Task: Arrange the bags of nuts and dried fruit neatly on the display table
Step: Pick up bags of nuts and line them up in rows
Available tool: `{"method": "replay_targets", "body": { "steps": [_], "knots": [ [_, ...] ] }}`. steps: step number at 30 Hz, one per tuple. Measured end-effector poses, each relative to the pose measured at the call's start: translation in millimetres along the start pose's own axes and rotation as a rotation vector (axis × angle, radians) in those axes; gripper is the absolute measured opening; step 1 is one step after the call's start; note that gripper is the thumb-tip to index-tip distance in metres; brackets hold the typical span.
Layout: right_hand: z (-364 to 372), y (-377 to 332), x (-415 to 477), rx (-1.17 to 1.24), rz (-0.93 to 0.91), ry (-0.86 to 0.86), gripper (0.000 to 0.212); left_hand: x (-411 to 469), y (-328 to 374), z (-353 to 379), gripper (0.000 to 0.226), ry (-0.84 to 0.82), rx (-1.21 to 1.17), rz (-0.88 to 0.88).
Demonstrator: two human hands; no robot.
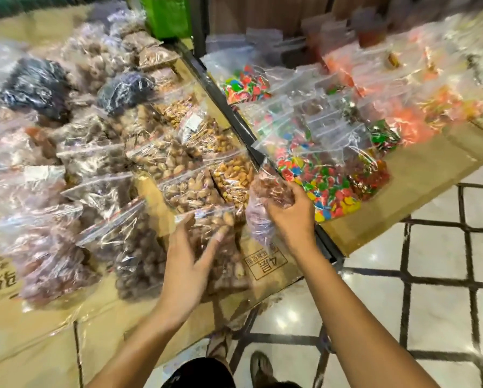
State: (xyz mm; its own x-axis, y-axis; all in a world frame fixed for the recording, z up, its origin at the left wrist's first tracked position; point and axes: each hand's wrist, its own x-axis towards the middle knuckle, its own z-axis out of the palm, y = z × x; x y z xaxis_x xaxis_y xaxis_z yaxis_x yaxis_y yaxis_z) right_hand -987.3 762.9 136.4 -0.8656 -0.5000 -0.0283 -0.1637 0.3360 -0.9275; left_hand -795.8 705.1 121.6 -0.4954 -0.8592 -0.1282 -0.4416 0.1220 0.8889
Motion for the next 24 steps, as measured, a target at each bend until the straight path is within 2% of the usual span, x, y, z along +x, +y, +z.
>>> {"method": "replay_targets", "body": {
  "steps": [2, 3, 4, 5, 6, 7, 9, 10, 12, 14, 16, 18, 21, 24],
  "knots": [
    [-22.3, -22.6, -18.7, 0.109, -0.169, -0.106, 0.038, -3.9, 16.2, -0.3, 0.084, -0.026, -0.32, -0.26],
    [-33.4, -30.9, -28.2, 0.14, -0.295, -0.189, 0.039, -6.4, 25.9, -1.3, 0.082, -0.109, -0.549, -0.434],
    [-41.9, -36.4, -37.6, 0.123, -0.439, -0.295, 0.041, -9.4, 33.0, -2.9, 0.082, -0.264, -0.805, -0.6],
    [-46.7, -36.3, -46.8, 0.067, -0.581, -0.407, 0.044, -13.9, 36.0, -5.8, 0.086, -0.437, -0.983, -0.667],
    [-48.5, -34.3, -57.5, -0.001, -0.694, -0.524, 0.048, -18.3, 37.1, -8.8, 0.09, -0.557, -1.104, -0.665],
    [-48.4, -29.8, -67.3, -0.078, -0.769, -0.654, 0.052, -24.7, 38.9, -11.0, 0.088, -0.591, -1.23, -0.645],
    [-50.2, -22.8, -87.1, -0.208, -0.856, -0.916, 0.054, -40.1, 33.7, -4.6, 0.068, -0.564, -1.325, -0.568],
    [-54.5, -19.4, -96.3, -0.235, -0.847, -1.0, 0.052, -48.5, 28.5, 0.7, 0.059, -0.499, -1.263, -0.57],
    [-66.6, -11.8, -110.6, -0.111, -0.692, -1.051, 0.044, -67.7, 15.4, 7.7, 0.052, -0.286, -1.179, -0.538],
    [-71.1, -6.5, -119.5, 0.039, -0.432, -0.924, 0.041, -89.5, 2.1, 4.5, 0.057, -0.135, -1.17, -0.474],
    [-60.2, -5.2, -129.4, -0.037, -0.218, -0.768, 0.056, -107.3, -3.9, -6.9, 0.064, 0.067, -1.088, -0.431],
    [-37.3, -10.1, -147.9, -0.182, -0.05, -0.861, 0.083, -122.0, -6.6, -21.9, 0.051, 0.197, -1.029, -0.378],
    [3.8, -21.1, -190.1, -0.295, -0.085, -1.004, 0.114, -134.9, -12.1, -48.3, 0.032, 0.305, -0.961, -0.361],
    [44.0, -32.1, -220.3, -0.378, -0.104, -0.933, 0.123, -139.9, -26.4, -84.9, 0.036, 0.161, -1.024, -0.385]
  ]
}}
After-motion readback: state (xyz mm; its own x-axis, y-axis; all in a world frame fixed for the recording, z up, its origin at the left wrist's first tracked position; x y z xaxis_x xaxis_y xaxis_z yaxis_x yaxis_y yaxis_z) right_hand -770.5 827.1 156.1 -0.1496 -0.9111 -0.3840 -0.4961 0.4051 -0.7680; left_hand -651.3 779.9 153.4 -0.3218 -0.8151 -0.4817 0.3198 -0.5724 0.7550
